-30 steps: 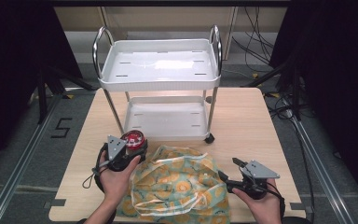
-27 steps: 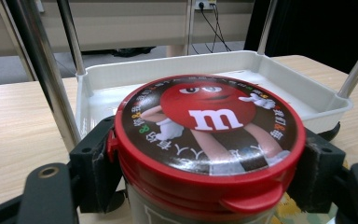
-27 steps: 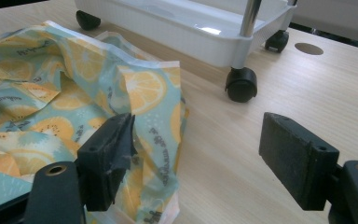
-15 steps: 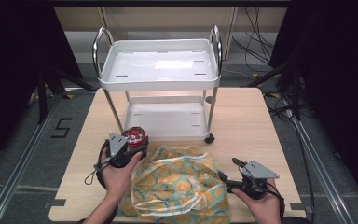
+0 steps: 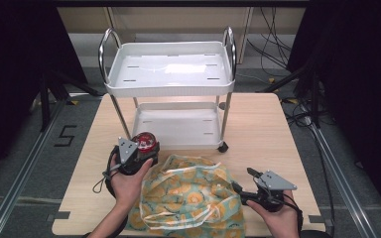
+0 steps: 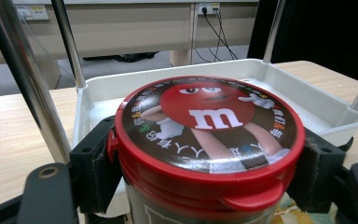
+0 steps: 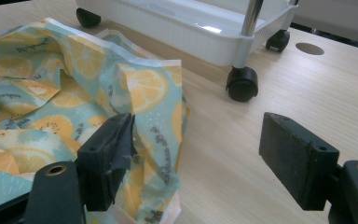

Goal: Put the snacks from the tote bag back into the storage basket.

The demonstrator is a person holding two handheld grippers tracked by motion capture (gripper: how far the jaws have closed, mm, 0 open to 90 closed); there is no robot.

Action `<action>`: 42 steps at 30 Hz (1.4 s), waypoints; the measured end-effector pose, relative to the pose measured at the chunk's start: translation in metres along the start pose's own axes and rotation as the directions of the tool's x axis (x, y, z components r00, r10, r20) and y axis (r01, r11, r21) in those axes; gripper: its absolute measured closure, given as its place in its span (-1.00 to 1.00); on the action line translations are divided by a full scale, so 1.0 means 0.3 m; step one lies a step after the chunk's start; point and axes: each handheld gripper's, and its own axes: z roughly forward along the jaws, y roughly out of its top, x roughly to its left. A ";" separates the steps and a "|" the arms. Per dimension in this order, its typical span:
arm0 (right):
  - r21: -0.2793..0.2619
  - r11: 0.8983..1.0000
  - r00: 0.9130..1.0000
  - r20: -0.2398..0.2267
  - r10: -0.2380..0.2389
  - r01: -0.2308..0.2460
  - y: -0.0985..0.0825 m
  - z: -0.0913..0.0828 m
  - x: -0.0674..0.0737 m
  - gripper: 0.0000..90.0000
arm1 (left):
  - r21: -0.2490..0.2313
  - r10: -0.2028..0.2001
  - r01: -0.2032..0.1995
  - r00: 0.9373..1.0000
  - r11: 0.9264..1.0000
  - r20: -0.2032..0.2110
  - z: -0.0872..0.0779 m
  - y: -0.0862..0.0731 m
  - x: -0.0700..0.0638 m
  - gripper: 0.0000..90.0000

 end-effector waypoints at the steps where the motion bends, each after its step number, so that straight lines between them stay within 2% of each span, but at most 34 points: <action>1: 0.000 1.000 1.000 0.000 0.000 0.000 0.000 0.000 0.000 -0.40 | -0.001 0.001 -0.001 1.000 1.000 0.000 0.001 0.001 0.000 -0.49; 2: 0.009 0.999 0.999 -0.004 0.033 -0.033 -0.001 0.000 0.009 -0.40 | -0.002 0.001 -0.001 1.000 1.000 -0.001 0.002 0.001 0.001 -0.49; 8: 0.010 0.999 0.999 -0.008 0.031 -0.031 -0.002 0.001 0.008 -0.40 | -0.009 0.003 -0.003 1.000 1.000 -0.008 0.013 0.004 0.001 -0.49; 9: 0.011 1.000 1.000 -0.005 0.014 -0.014 0.000 -0.001 0.003 -0.40 | -0.007 0.005 -0.005 1.000 1.000 -0.010 0.013 0.005 0.001 -0.49; 11: 0.011 1.000 1.000 -0.005 0.014 -0.014 0.000 -0.001 0.003 -0.40 | -0.004 0.010 -0.010 1.000 1.000 -0.009 0.015 0.005 0.003 -0.49; 16: 0.011 1.000 1.000 -0.006 0.014 -0.014 0.000 -0.001 0.004 -0.40 | 0.000 -0.004 0.004 1.000 1.000 -0.015 0.020 0.005 0.002 -0.49; 17: 0.019 1.000 1.000 -0.010 0.026 -0.025 0.000 -0.002 0.006 -0.40 | -0.001 -0.008 0.008 1.000 1.000 -0.014 0.022 0.005 0.001 -0.49; 18: 0.004 1.000 1.000 -0.004 0.014 -0.014 -0.001 0.001 0.004 -0.40 | -0.002 -0.008 0.008 1.000 1.000 -0.014 0.023 0.005 0.002 -0.49; 19: 0.014 0.999 1.000 -0.006 0.031 -0.030 -0.001 -0.001 0.008 -0.40 | -0.002 -0.008 0.008 1.000 1.000 -0.014 0.025 0.006 0.002 -0.49; 23: 0.011 1.000 1.000 -0.009 0.028 -0.028 -0.002 0.002 0.009 -0.40 | -0.002 -0.004 0.004 1.000 1.000 -0.015 0.030 0.007 0.003 -0.49; 25: 0.026 0.999 0.999 -0.018 0.044 -0.043 -0.003 0.002 0.015 -0.40 | 0.002 0.002 -0.002 1.000 1.000 -0.015 0.033 0.008 0.003 -0.49; 27: 0.028 0.999 0.999 -0.020 0.033 -0.032 -0.004 0.002 0.013 -0.40 | 0.003 0.001 -0.001 1.000 1.000 -0.014 0.036 0.009 0.001 -0.49; 28: 0.012 1.000 1.000 -0.007 -0.010 0.010 -0.002 0.005 0.003 -0.40 | 0.002 0.001 -0.001 1.000 1.000 -0.012 0.039 0.009 0.000 -0.49; 30: 0.011 1.000 1.000 -0.008 -0.009 0.009 -0.002 0.005 0.003 -0.40 | 0.002 0.004 -0.004 1.000 1.000 -0.012 0.042 0.010 -0.002 -0.49; 32: 0.021 1.000 1.000 -0.021 0.019 -0.019 -0.003 0.005 0.006 -0.40 | 0.001 0.004 -0.004 1.000 1.000 -0.008 0.045 0.012 -0.003 -0.49; 34: 0.005 1.000 1.000 -0.004 -0.013 0.013 -0.003 0.005 -0.001 -0.40 | 0.000 0.004 -0.004 1.000 1.000 -0.012 0.048 0.013 -0.003 -0.49; 37: 0.005 1.000 1.000 -0.004 -0.012 0.012 -0.003 0.005 -0.001 -0.40 | 0.002 0.001 -0.001 1.000 1.000 -0.014 0.050 0.016 -0.001 -0.48; 38: 0.026 0.999 1.000 -0.015 0.021 -0.020 -0.004 0.003 0.006 -0.40 | 0.001 -0.001 0.001 1.000 1.000 -0.014 0.051 0.016 0.000 -0.49; 42: 0.021 0.999 1.000 -0.014 0.025 -0.024 -0.003 0.005 0.008 -0.40 | 0.007 -0.005 0.005 1.000 1.000 -0.016 0.056 0.016 0.005 -0.48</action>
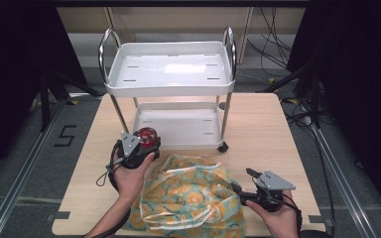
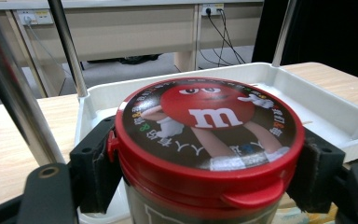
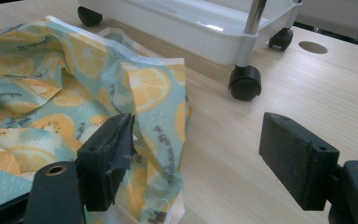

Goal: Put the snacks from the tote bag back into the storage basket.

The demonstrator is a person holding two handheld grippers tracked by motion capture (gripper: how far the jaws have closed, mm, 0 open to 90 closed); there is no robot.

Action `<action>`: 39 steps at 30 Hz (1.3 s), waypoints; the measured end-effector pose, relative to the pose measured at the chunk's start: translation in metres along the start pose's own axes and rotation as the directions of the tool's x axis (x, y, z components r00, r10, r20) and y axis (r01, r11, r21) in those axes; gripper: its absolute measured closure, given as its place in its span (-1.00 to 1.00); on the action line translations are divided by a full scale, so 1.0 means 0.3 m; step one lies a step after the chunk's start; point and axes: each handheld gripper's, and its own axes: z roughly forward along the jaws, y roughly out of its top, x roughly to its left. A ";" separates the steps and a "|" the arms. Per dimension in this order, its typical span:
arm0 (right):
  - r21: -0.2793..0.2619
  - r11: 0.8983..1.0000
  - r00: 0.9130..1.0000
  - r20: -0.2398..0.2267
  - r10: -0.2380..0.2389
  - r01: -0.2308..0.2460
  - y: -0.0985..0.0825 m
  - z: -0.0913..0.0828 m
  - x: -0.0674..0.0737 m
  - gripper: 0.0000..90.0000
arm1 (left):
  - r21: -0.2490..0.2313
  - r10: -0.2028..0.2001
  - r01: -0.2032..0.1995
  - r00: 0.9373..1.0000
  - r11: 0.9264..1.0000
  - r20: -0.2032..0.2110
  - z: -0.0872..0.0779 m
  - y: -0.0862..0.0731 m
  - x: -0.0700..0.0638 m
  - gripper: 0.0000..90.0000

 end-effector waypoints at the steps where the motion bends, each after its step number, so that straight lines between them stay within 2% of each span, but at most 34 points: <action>1: 0.005 1.000 1.000 -0.003 0.005 -0.005 0.000 -0.001 0.002 -0.40 | -0.001 0.000 0.000 1.000 1.000 0.002 0.002 0.000 0.001 -0.48; 5: -0.001 1.000 1.000 0.004 0.011 -0.011 -0.001 0.000 0.005 -0.40 | -0.003 0.002 -0.002 1.000 1.000 -0.001 0.009 0.000 0.001 -0.48; 6: 0.005 1.000 1.000 0.004 -0.015 0.015 -0.002 -0.001 -0.002 -0.40 | -0.002 0.000 0.000 1.000 1.000 0.000 0.010 0.001 0.001 -0.48; 7: -0.007 1.000 1.000 0.006 0.008 -0.007 -0.001 0.001 0.002 -0.40 | -0.003 -0.002 0.002 1.000 1.000 0.000 0.011 0.001 0.000 -0.48; 9: -0.005 1.000 1.000 0.006 0.010 -0.010 -0.002 0.000 0.002 -0.40 | -0.003 -0.003 0.003 1.000 1.000 0.001 0.013 0.002 -0.001 -0.48; 10: 0.012 0.999 0.999 0.002 0.033 -0.033 -0.002 -0.003 0.007 -0.40 | -0.002 -0.003 0.003 1.000 1.000 0.001 0.013 0.002 -0.001 -0.48; 11: 0.003 1.000 1.000 0.001 0.005 -0.005 -0.001 0.000 0.000 -0.40 | -0.002 -0.006 0.006 1.000 1.000 0.000 0.014 0.003 0.000 -0.48; 13: 0.002 1.000 1.000 0.001 0.005 -0.005 -0.001 0.000 0.000 -0.40 | -0.005 -0.002 0.002 1.000 1.000 -0.003 0.016 0.004 0.003 -0.48; 15: 0.003 1.000 1.000 0.001 0.005 -0.005 -0.001 0.000 0.000 -0.40 | -0.004 0.000 0.000 1.000 1.000 -0.004 0.018 0.006 0.005 -0.48; 16: 0.012 0.999 0.999 0.001 0.033 -0.033 -0.002 -0.003 0.009 -0.40 | -0.006 -0.001 0.001 1.000 1.000 -0.005 0.019 0.007 0.005 -0.48; 17: -0.005 1.000 1.000 0.005 0.008 -0.008 -0.002 0.001 0.002 -0.40 | -0.007 -0.002 0.002 1.000 1.000 -0.005 0.020 0.008 0.005 -0.48; 19: 0.005 1.000 1.000 0.005 -0.023 0.023 -0.004 0.000 -0.004 -0.40 | -0.010 -0.001 0.001 1.000 1.000 -0.006 0.021 0.010 0.005 -0.48; 20: -0.007 1.000 1.000 0.008 0.004 -0.004 -0.002 0.002 0.001 -0.40 | -0.012 -0.002 0.002 1.000 1.000 -0.006 0.022 0.010 0.005 -0.48; 24: 0.006 1.000 1.000 0.000 0.020 -0.020 -0.002 -0.001 0.006 -0.40 | -0.015 -0.001 0.001 1.000 1.000 -0.008 0.025 0.013 0.006 -0.48; 27: 0.004 1.000 1.000 0.003 0.022 -0.022 -0.002 -0.002 0.007 -0.40 | -0.019 0.001 -0.001 1.000 1.000 -0.008 0.026 0.015 0.006 -0.48; 28: 0.016 1.000 1.000 0.000 0.000 0.000 -0.003 -0.004 0.003 -0.40 | -0.020 0.002 -0.002 1.000 1.000 -0.008 0.026 0.016 0.007 -0.48; 29: 0.005 1.000 1.000 0.001 0.013 -0.013 -0.001 -0.002 0.004 -0.40 | -0.020 0.002 -0.002 1.000 1.000 -0.008 0.026 0.016 0.007 -0.48; 30: -0.005 1.000 1.000 0.005 -0.011 0.011 0.000 0.001 -0.001 -0.40 | -0.019 0.001 -0.001 1.000 1.000 -0.008 0.025 0.017 0.007 -0.48; 31: 0.001 1.000 1.000 0.005 0.014 -0.014 -0.001 0.000 0.006 -0.40 | -0.018 0.000 0.000 1.000 1.000 -0.007 0.025 0.017 0.008 -0.48; 32: 0.000 1.000 1.000 0.005 -0.022 0.022 -0.001 0.000 -0.003 -0.40 | -0.018 0.002 -0.002 1.000 1.000 -0.008 0.025 0.018 0.008 -0.48; 33: -0.016 1.000 1.000 0.011 -0.024 0.024 0.001 0.004 -0.004 -0.40 | -0.017 0.004 -0.004 1.000 1.000 -0.009 0.025 0.018 0.008 -0.48; 34: -0.014 1.000 1.000 0.008 -0.024 0.024 0.001 0.003 -0.005 -0.40 | -0.016 0.006 -0.006 1.000 1.000 -0.010 0.024 0.019 0.009 -0.48; 35: -0.006 1.000 1.000 -0.001 -0.002 0.002 0.001 0.002 0.000 -0.40 | -0.017 0.009 -0.010 1.000 1.000 -0.010 0.024 0.020 0.010 -0.48; 36: -0.014 1.000 1.000 0.007 -0.024 0.024 0.002 0.001 -0.004 -0.40 | -0.017 0.009 -0.010 1.000 1.000 -0.010 0.023 0.021 0.010 -0.48; 38: -0.021 1.000 1.000 0.002 -0.022 0.022 0.001 0.004 -0.006 -0.40 | -0.019 0.004 -0.004 1.000 1.000 -0.010 0.025 0.021 0.012 -0.48; 39: 0.002 1.000 1.000 0.002 0.003 -0.003 0.001 0.000 0.000 -0.40 | -0.021 0.001 -0.002 1.000 1.000 -0.011 0.025 0.023 0.012 -0.48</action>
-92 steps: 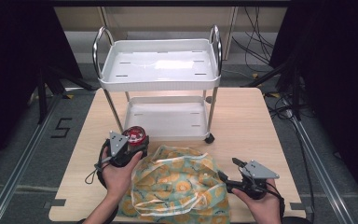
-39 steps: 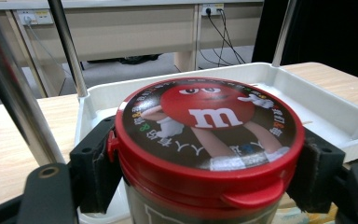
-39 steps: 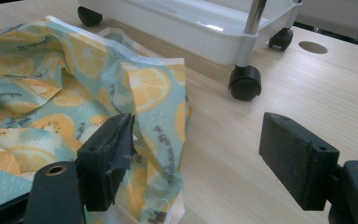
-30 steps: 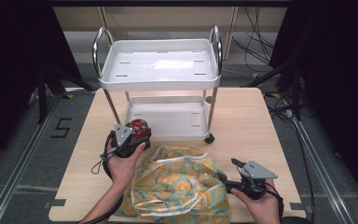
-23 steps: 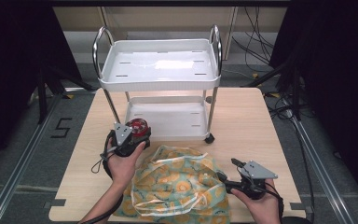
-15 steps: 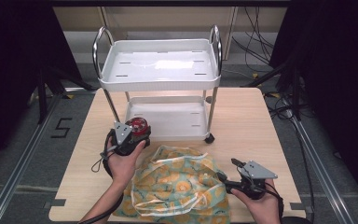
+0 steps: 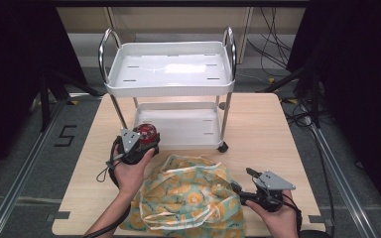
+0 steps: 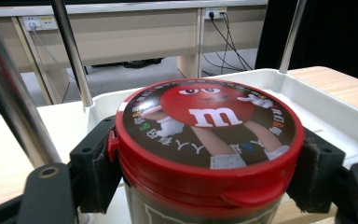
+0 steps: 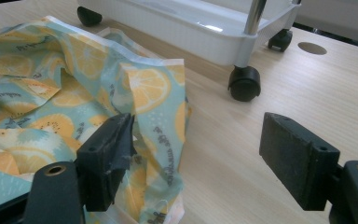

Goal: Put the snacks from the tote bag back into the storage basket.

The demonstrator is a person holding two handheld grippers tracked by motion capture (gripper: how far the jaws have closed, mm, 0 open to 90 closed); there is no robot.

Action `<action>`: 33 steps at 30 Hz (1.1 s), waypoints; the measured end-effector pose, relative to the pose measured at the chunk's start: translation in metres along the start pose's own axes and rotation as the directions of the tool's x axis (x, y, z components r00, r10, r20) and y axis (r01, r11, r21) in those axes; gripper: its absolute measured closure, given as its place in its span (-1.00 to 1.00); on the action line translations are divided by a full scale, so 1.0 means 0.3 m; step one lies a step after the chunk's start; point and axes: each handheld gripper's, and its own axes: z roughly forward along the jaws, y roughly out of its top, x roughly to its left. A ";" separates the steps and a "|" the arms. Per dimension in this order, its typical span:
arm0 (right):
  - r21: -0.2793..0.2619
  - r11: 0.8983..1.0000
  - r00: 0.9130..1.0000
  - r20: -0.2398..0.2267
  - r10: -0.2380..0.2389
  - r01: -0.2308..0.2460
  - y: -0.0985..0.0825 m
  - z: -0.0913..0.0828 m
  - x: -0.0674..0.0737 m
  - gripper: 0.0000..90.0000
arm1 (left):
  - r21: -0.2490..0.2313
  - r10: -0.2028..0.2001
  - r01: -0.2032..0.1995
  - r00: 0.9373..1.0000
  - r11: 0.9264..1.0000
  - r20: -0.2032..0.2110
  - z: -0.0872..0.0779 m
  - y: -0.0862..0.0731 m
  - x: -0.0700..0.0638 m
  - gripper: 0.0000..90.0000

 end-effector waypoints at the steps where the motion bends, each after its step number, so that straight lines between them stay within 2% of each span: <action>1: -0.004 1.000 1.000 0.001 -0.007 0.007 0.000 0.001 -0.002 -0.41 | 0.001 0.001 -0.001 1.000 1.000 -0.003 0.000 0.002 0.001 -0.48; 3: -0.001 1.000 1.000 -0.001 -0.003 0.003 0.000 0.000 -0.001 -0.41 | -0.006 0.001 -0.001 1.000 1.000 -0.004 0.003 0.005 0.003 -0.48; 5: -0.013 1.000 1.000 0.004 -0.022 0.022 0.001 0.002 -0.005 -0.41 | -0.009 -0.005 0.005 1.000 1.000 -0.007 0.005 0.009 0.003 -0.48; 6: 0.000 1.000 1.000 -0.002 -0.004 0.004 0.000 0.000 -0.001 -0.41 | -0.011 -0.004 0.003 1.000 1.000 -0.007 0.006 0.010 0.003 -0.48; 7: -0.003 1.000 1.000 -0.001 -0.006 0.006 0.000 0.000 -0.001 -0.41 | -0.012 -0.003 0.003 1.000 1.000 -0.007 0.007 0.011 0.004 -0.48; 8: -0.026 0.999 1.000 0.001 -0.030 0.030 0.000 0.004 -0.007 -0.41 | -0.010 0.001 -0.001 1.000 1.000 -0.006 0.007 0.012 0.004 -0.48; 9: -0.005 1.000 1.000 -0.009 -0.001 0.001 -0.001 0.001 -0.001 -0.41 | -0.008 0.003 -0.003 1.000 1.000 -0.008 0.008 0.013 0.004 -0.48; 10: -0.022 0.999 1.000 -0.001 -0.026 0.026 0.000 0.003 -0.006 -0.41 | -0.007 0.008 -0.008 1.000 1.000 -0.008 0.009 0.014 0.005 -0.48; 13: -0.027 0.999 0.999 -0.001 -0.035 0.034 0.000 0.003 -0.007 -0.41 | -0.005 0.004 -0.004 1.000 1.000 -0.012 0.013 0.015 0.005 -0.48; 15: -0.017 1.000 1.000 -0.004 -0.019 0.019 0.000 0.002 -0.004 -0.41 | -0.007 0.006 -0.006 1.000 1.000 -0.013 0.018 0.015 0.007 -0.48; 27: -0.006 1.000 1.000 -0.001 -0.022 0.022 0.000 0.001 -0.001 -0.41 | -0.016 0.002 -0.003 1.000 1.000 -0.017 0.032 0.026 0.014 -0.48; 29: -0.016 1.000 1.000 -0.003 -0.010 0.010 -0.002 0.004 0.003 -0.41 | -0.019 0.005 -0.005 1.000 1.000 -0.019 0.034 0.028 0.014 -0.48; 30: 0.003 1.000 1.000 -0.013 0.011 -0.011 -0.002 0.003 0.008 -0.41 | -0.019 0.008 -0.009 1.000 1.000 -0.020 0.035 0.029 0.014 -0.48; 31: 0.005 1.000 1.000 -0.013 0.013 -0.013 -0.002 0.003 0.009 -0.41 | -0.018 0.014 -0.014 1.000 1.000 -0.019 0.036 0.030 0.015 -0.48; 33: 0.005 1.000 1.000 -0.013 -0.020 0.020 0.000 0.002 0.003 -0.41 | -0.020 0.012 -0.012 1.000 1.000 -0.020 0.038 0.031 0.015 -0.48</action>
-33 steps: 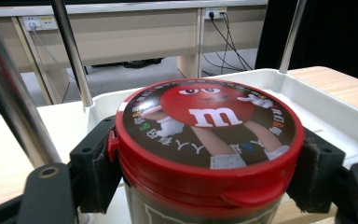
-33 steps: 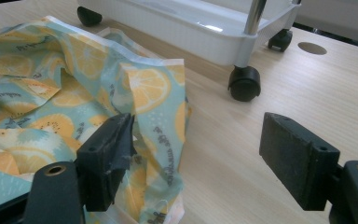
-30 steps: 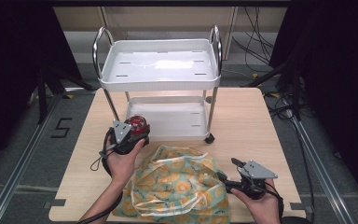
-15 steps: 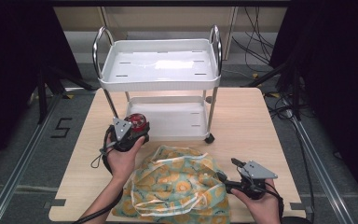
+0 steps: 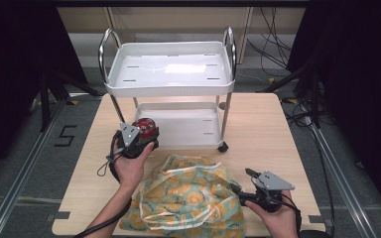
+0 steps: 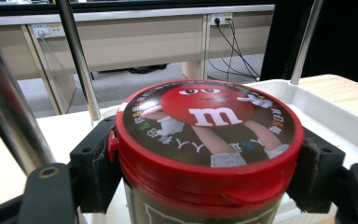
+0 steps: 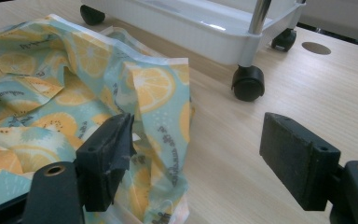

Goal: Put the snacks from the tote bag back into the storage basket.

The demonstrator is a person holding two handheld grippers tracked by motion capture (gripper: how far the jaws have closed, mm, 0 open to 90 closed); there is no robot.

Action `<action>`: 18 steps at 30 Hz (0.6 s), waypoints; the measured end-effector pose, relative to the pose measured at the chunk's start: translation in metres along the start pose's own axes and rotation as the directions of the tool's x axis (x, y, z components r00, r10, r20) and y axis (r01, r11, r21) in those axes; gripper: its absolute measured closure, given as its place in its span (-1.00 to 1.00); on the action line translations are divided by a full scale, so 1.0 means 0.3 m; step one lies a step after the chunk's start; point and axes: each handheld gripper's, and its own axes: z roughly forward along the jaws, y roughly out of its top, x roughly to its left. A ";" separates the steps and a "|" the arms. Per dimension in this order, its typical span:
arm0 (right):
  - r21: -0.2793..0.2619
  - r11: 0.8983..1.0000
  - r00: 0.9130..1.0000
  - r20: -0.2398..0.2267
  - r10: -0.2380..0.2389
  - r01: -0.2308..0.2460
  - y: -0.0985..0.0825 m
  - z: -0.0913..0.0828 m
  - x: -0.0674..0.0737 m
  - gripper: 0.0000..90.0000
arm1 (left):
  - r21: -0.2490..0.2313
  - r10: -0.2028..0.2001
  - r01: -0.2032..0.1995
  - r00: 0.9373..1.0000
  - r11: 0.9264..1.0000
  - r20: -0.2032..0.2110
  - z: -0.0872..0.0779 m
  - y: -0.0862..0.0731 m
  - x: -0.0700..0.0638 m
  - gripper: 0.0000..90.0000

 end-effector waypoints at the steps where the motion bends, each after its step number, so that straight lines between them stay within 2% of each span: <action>1: 0.000 1.000 1.000 0.003 -0.004 0.004 0.000 -0.001 0.000 -0.41 | 0.001 0.001 -0.001 1.000 1.000 -0.001 0.001 0.000 0.000 -0.48; 4: -0.030 0.999 1.000 0.010 -0.018 0.018 0.000 0.004 -0.008 -0.41 | 0.002 0.003 -0.003 1.000 1.000 -0.005 0.006 0.000 0.001 -0.48; 6: -0.015 1.000 1.000 0.003 0.005 -0.005 0.000 0.002 -0.003 -0.41 | -0.003 0.005 -0.005 1.000 1.000 -0.006 0.010 0.000 0.003 -0.48; 18: -0.013 1.000 1.000 0.012 -0.004 0.004 0.000 -0.001 -0.004 -0.41 | 0.001 0.005 -0.005 1.000 1.000 -0.020 0.024 -0.002 0.008 -0.48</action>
